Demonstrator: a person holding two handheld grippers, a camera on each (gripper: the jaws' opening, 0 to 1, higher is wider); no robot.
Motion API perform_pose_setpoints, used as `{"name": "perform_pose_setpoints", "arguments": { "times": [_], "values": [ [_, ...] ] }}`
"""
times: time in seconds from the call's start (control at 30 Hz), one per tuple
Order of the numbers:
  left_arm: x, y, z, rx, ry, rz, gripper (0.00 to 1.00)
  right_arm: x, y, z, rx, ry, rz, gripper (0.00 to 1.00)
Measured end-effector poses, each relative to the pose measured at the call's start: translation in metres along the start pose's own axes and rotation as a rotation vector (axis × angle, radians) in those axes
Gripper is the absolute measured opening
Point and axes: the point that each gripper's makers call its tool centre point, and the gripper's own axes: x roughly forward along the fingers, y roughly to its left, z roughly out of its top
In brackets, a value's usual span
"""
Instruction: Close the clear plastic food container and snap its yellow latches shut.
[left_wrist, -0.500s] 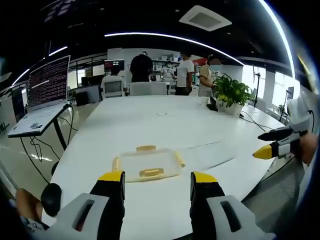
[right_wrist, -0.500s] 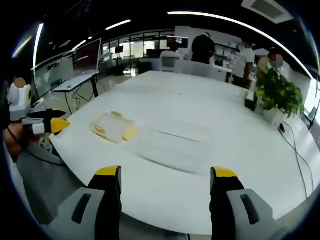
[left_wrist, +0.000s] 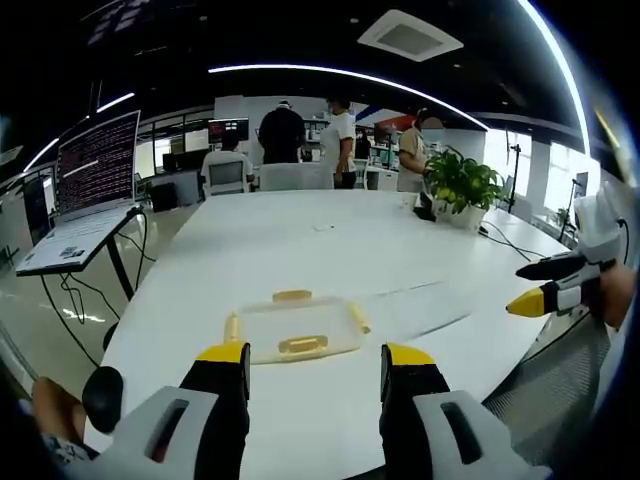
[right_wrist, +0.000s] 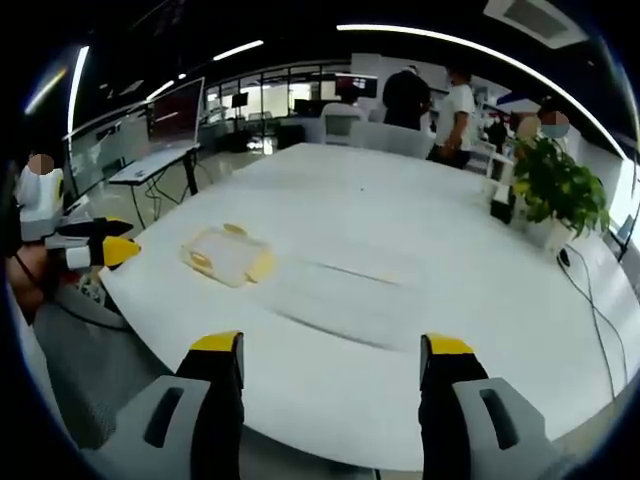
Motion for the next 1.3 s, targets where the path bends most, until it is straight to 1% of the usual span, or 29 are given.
{"name": "perform_pose_setpoints", "arguments": {
  "times": [0.77, 1.3],
  "values": [
    [0.0002, 0.0007, 0.0020, -0.013, -0.010, 0.000, 0.47, 0.0008, 0.0009, 0.0002, -0.002, 0.002, 0.002, 0.69],
    [0.0003, 0.0004, 0.0022, -0.018, -0.012, 0.004, 0.47, 0.0000, 0.0001, 0.0002, 0.021, -0.002, 0.010, 0.69]
  ]
}}
